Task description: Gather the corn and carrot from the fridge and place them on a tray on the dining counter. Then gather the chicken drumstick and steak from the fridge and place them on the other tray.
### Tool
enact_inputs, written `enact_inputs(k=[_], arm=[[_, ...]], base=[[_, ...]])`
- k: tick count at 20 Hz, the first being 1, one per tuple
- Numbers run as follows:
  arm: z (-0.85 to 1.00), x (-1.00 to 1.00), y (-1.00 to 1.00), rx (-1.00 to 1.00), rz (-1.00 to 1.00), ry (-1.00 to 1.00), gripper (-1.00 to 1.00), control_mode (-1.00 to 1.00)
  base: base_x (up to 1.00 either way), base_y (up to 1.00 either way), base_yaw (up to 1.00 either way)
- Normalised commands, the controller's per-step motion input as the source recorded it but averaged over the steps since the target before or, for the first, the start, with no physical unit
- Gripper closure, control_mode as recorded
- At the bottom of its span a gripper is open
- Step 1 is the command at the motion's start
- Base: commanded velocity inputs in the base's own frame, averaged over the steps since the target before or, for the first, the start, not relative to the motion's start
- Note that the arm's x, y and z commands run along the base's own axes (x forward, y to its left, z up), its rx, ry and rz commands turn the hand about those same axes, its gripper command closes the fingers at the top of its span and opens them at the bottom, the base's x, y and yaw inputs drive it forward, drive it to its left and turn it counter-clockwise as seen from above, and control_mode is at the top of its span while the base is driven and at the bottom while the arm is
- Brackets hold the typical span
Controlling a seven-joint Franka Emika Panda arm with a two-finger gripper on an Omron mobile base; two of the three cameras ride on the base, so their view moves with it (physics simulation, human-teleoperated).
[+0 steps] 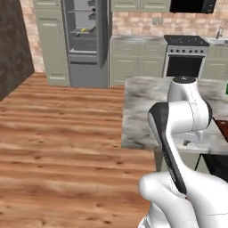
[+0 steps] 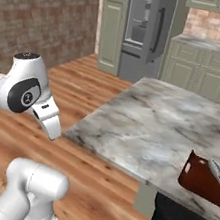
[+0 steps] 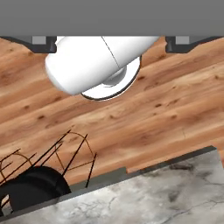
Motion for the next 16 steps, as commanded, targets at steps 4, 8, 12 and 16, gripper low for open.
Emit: enact_inputs(k=[4,8,12,16], arm=[[0.0,0.0,0.0,0.0,0.0,0.0,-1.0,1.0],[0.0,0.0,0.0,0.0,0.0,0.0,-1.0,1.0],[0.0,0.0,0.0,0.0,0.0,0.0,-1.0,1.0],[0.0,0.0,0.0,0.0,0.0,0.0,-1.0,1.0]], base=[[0.69,1.0,-0.13],[0.64,1.0,-0.17],[0.65,1.0,-0.15],[0.83,1.0,-0.14]])
